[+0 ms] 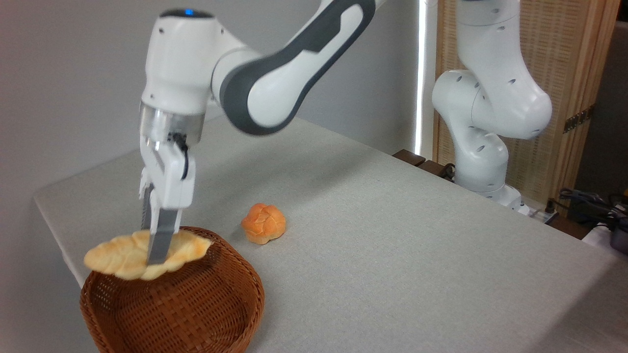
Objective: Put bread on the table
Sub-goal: 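Lift the bread out of the basket and carry it beside the orange bun, then lower the bread onto the table and open the gripper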
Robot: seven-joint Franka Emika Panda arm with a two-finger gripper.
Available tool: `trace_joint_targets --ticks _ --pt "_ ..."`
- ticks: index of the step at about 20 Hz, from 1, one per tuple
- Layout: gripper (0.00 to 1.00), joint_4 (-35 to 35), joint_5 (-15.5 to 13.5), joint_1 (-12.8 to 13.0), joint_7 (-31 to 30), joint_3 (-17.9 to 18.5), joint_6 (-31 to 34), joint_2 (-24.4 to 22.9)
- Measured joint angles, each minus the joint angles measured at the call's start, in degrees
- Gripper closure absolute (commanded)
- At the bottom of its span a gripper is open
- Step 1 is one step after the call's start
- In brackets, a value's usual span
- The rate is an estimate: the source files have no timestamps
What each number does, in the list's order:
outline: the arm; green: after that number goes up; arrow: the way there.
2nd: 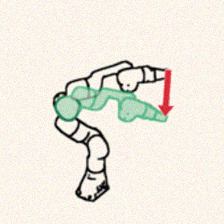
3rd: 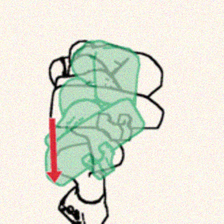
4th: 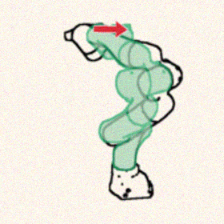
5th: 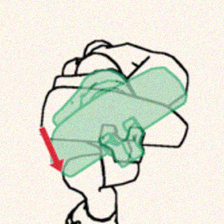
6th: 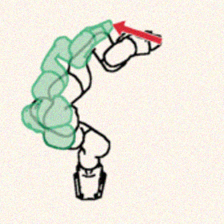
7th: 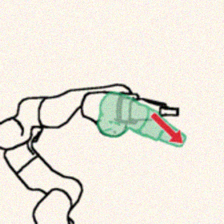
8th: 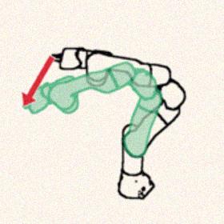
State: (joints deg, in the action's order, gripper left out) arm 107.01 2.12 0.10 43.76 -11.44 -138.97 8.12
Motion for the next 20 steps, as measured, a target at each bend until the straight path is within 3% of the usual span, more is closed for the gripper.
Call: trace_joint_targets --ticks 3,5,6,8,10,20 --pt "0.77 0.0 -0.4 -0.1 0.0 1.3 12.1 -5.3" --pt "0.53 1.6 -0.4 -0.2 1.4 3.2 22.2 -10.1" --pt "0.51 2.9 -0.4 -0.2 2.5 4.1 24.9 -11.8" --pt "0.11 8.0 -0.4 -0.2 5.0 5.6 28.9 -15.8" --pt "0.00 12.8 -0.4 -0.2 5.4 5.9 29.5 -18.0" --pt "0.00 15.8 -0.8 0.3 4.5 5.8 30.3 -18.6"
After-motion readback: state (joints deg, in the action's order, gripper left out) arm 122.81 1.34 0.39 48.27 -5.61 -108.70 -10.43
